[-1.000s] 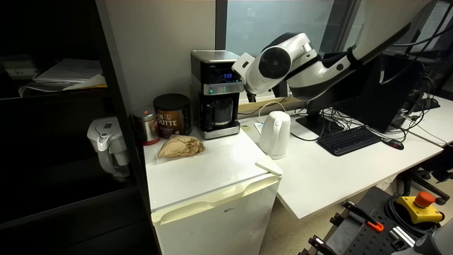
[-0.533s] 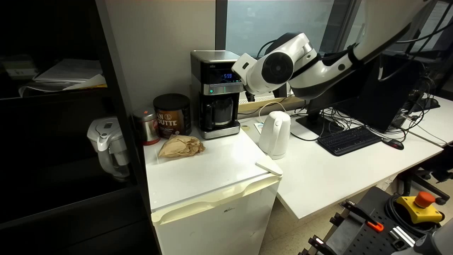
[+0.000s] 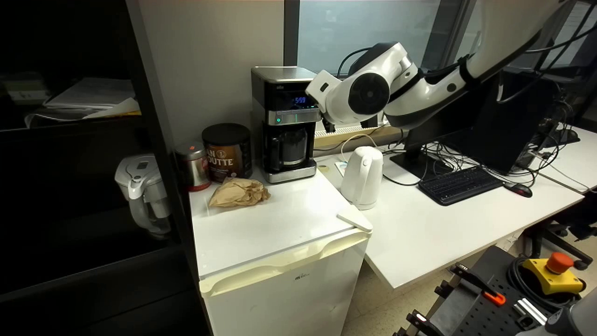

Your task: Press a button on the coffee maker

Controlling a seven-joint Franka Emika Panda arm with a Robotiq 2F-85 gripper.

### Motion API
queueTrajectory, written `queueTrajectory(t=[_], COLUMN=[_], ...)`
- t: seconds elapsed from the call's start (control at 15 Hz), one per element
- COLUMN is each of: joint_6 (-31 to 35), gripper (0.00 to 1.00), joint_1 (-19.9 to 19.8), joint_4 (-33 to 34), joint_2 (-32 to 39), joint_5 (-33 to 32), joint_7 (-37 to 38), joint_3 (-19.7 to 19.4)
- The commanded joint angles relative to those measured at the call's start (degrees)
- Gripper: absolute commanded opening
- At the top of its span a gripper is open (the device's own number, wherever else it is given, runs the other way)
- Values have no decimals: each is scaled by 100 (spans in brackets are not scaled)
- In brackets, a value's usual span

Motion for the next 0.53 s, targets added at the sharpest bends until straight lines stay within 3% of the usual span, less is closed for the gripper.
queueTrajectory(t=[0.0,0.47], joint_6=[9,82], gripper=[0,0], joint_1=[-100,-161], joint_4=[138,313], joint_2=[73,207], joint_5=[-221,-155], joint_7=[154,112], joint_3=[119,153])
